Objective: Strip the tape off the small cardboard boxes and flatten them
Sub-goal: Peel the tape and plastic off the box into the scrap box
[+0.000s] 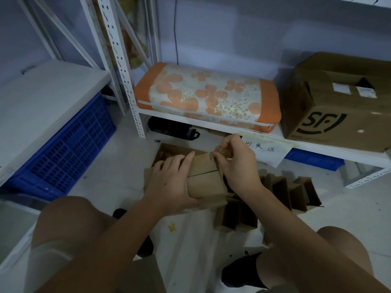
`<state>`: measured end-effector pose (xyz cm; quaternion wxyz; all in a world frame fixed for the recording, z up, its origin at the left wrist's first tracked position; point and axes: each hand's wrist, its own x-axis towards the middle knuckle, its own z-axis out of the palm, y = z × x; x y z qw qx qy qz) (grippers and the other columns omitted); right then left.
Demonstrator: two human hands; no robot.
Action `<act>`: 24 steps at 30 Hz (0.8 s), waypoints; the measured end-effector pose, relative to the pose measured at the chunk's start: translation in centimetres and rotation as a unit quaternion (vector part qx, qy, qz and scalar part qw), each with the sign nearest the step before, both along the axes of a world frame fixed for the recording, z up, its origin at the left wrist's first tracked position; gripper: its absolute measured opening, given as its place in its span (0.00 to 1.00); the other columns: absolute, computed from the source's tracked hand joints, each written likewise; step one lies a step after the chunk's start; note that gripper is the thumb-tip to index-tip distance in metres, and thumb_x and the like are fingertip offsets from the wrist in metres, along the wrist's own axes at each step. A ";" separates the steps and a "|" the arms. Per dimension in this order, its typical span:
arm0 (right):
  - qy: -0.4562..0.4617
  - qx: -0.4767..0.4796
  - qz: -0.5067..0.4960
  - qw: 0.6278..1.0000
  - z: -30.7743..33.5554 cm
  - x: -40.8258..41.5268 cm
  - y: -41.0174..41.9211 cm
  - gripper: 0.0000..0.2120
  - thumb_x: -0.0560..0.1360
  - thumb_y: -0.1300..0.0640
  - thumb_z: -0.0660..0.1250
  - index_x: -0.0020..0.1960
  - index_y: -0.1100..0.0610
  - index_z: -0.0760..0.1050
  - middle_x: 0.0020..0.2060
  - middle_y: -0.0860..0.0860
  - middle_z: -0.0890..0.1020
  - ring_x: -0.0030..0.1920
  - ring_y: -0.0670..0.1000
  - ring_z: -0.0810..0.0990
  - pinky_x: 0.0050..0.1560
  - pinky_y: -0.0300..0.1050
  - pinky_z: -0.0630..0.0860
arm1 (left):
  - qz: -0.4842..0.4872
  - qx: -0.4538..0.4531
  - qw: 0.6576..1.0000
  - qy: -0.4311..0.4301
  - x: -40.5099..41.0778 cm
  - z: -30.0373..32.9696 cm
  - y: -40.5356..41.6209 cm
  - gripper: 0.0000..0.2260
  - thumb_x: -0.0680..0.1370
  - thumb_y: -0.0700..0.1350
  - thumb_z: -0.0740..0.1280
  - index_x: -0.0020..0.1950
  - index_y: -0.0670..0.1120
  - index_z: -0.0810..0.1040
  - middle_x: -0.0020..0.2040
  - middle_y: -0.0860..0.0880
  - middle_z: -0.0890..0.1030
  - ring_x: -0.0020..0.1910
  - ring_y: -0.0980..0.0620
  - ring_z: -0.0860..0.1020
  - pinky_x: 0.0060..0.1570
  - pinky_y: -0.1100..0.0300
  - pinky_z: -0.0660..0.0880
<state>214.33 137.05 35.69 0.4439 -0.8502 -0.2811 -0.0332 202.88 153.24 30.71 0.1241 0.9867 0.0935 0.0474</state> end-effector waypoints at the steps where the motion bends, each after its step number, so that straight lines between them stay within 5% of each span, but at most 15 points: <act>1: -0.007 0.007 -0.010 1.000 -0.4 0.3 0.1 0.15 0.75 0.64 0.74 0.46 0.50 0.69 0.42 0.47 0.79 0.44 0.43 0.77 0.43 0.31 0.71 | 0.006 -0.017 1.000 0.021 0.3 0.0 0.0 0.58 0.60 0.80 0.60 0.84 0.54 0.52 0.73 0.54 0.66 0.72 0.51 0.65 0.72 0.48 0.61; 5: -0.026 0.035 -0.054 0.998 -1.9 1.2 1.1 0.10 0.75 0.64 0.74 0.46 0.57 0.72 0.42 0.50 0.80 0.43 0.44 0.77 0.44 0.29 0.70 | 0.022 -0.052 0.997 0.043 1.7 0.0 0.1 0.57 0.58 0.79 0.58 0.83 0.57 0.49 0.73 0.56 0.65 0.72 0.52 0.64 0.72 0.49 0.61; 9: -0.050 0.070 -0.102 0.991 -1.9 3.0 1.4 0.07 0.76 0.69 0.70 0.48 0.61 0.73 0.44 0.52 0.79 0.43 0.37 0.76 0.44 0.25 0.70 | 0.068 -0.075 0.991 0.088 2.7 -1.0 1.9 0.57 0.62 0.79 0.67 0.83 0.55 0.49 0.75 0.53 0.64 0.74 0.49 0.64 0.72 0.47 0.61; 11: -0.009 0.068 -0.107 0.992 -1.8 4.8 1.3 0.09 0.76 0.68 0.70 0.51 0.59 0.72 0.43 0.46 0.78 0.45 0.36 0.77 0.45 0.29 0.74 | 0.089 -0.063 0.989 0.104 2.6 -1.7 3.4 0.57 0.63 0.79 0.67 0.83 0.54 0.49 0.76 0.52 0.63 0.74 0.48 0.64 0.72 0.46 0.61; 15: 0.034 -0.048 -0.084 0.995 -4.8 7.7 1.0 0.08 0.76 0.64 0.72 0.51 0.56 0.77 0.48 0.51 0.79 0.47 0.49 0.78 0.44 0.40 0.75 | 0.135 -0.082 0.980 0.121 2.6 -2.5 5.5 0.59 0.57 0.81 0.55 0.83 0.54 0.50 0.76 0.50 0.64 0.74 0.46 0.64 0.72 0.44 0.62; 19: 0.111 -0.129 -0.078 0.982 -10.2 8.4 1.7 0.11 0.80 0.61 0.68 0.61 0.54 0.81 0.53 0.51 0.78 0.52 0.52 0.78 0.55 0.46 0.76 | 0.167 -0.106 0.970 0.141 2.9 -3.5 6.5 0.61 0.55 0.82 0.52 0.83 0.53 0.51 0.75 0.49 0.65 0.73 0.45 0.66 0.72 0.43 0.62; 24: 0.266 -0.147 -0.131 0.944 -15.7 7.8 3.2 0.14 0.80 0.59 0.69 0.65 0.56 0.77 0.53 0.51 0.81 0.47 0.47 0.78 0.47 0.41 0.75 | 0.143 -0.082 0.967 0.195 2.9 -5.3 6.8 0.62 0.54 0.83 0.49 0.83 0.52 0.48 0.76 0.49 0.64 0.74 0.46 0.65 0.73 0.44 0.61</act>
